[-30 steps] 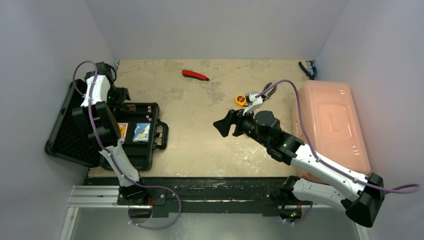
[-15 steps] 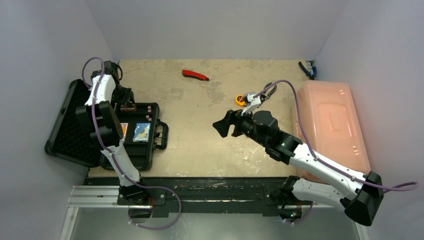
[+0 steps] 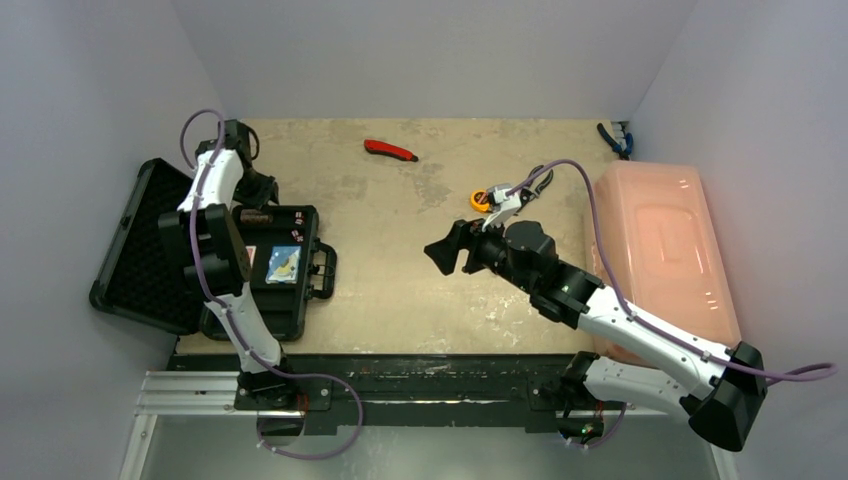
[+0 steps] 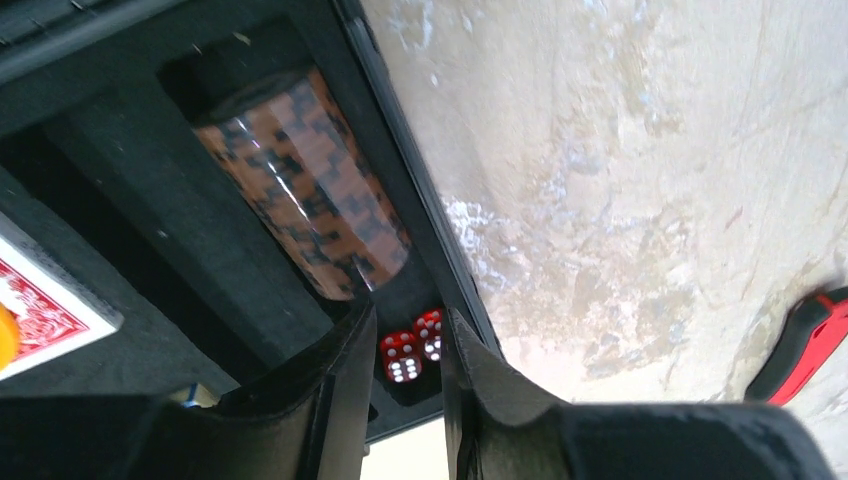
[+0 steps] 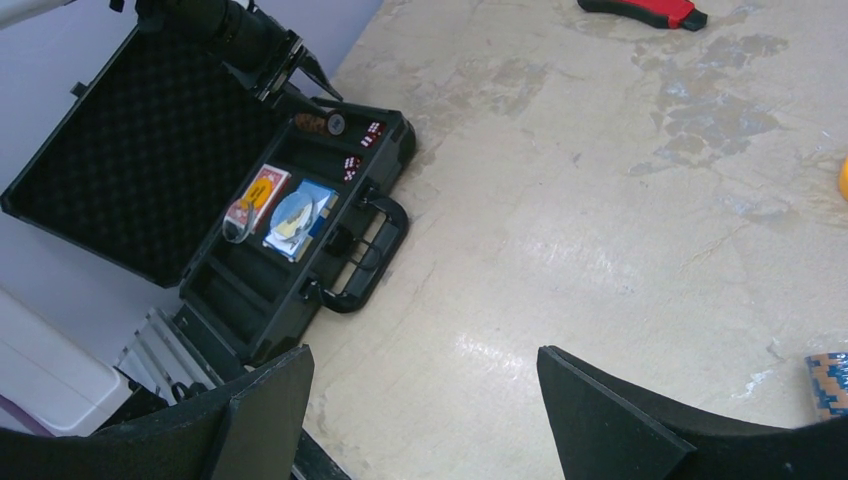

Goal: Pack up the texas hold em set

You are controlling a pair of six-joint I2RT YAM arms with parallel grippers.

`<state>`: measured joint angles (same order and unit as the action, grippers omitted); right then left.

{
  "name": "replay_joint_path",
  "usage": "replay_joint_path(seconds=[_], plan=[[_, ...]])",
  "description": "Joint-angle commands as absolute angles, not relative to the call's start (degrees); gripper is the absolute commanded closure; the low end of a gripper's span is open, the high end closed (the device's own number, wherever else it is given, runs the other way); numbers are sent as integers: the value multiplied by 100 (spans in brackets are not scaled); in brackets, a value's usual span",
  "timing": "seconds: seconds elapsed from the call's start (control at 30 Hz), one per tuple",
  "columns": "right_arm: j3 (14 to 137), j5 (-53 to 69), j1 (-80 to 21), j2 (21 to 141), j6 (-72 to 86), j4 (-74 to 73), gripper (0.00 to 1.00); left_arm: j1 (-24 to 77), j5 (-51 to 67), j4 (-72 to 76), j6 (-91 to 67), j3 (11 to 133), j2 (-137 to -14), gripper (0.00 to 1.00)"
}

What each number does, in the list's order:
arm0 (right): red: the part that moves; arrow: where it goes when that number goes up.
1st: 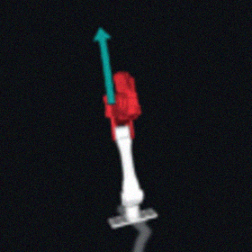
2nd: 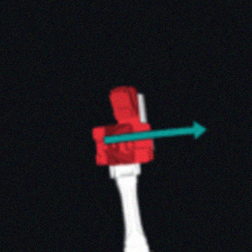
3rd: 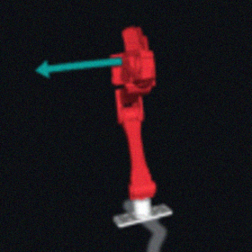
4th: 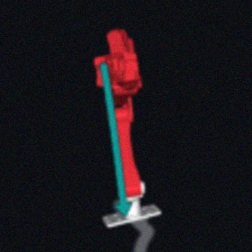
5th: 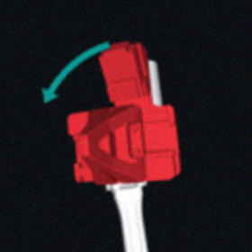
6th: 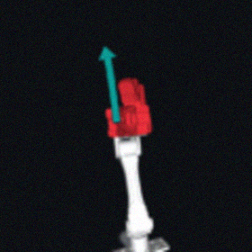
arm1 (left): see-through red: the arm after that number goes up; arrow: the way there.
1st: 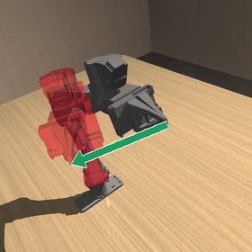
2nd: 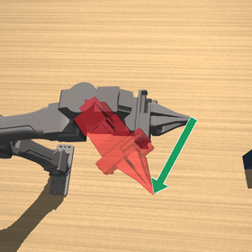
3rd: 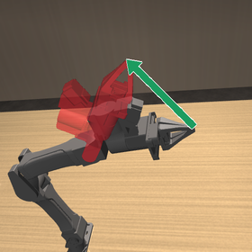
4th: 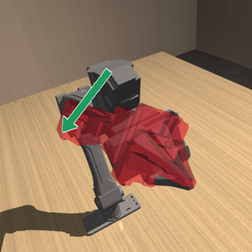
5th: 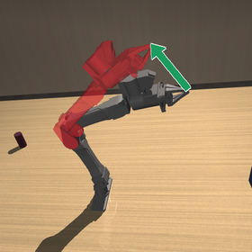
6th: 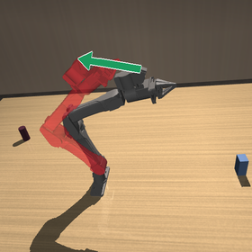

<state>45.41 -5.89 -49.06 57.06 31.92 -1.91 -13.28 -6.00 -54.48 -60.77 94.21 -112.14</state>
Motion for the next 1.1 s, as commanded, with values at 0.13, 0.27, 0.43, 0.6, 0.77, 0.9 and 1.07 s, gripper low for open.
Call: replay_joint_path(seconds=[0.13, 0.27, 0.43, 0.6, 0.77, 0.9, 1.07], plan=[[4526, -500, -4878, 5749, 3243, 115, 13, -1042, -965, -5469, -5871, 9404, -10995, 71], [4529, -536, -4878, 5722, 3228, 75, 13, -1041, -1070, -5382, -5768, 9434, -11154, 72], [4534, -566, -4878, 5709, 3226, 36, 13, -1166, -1229, -5552, -5578, 9674, -11498, 72], [4520, -580, -4878, 5687, 3226, 26, 13, -1331, -1415, -5596, -5468, 9709, -11610, 73], [4506, -588, -4878, 5669, 3217, 18, 13, -1415, -1716, -5604, -5329, 9764, -11551, 73], [4500, -597, -4878, 5661, 3199, 18, 13, -1447, -1809, -5617, -5217, 9814, -11521, 72], [4554, -636, -4878, 5651, 3145, 18, 13, -1449, -1619, -5528, -4959, 9740, -11339, 60]])
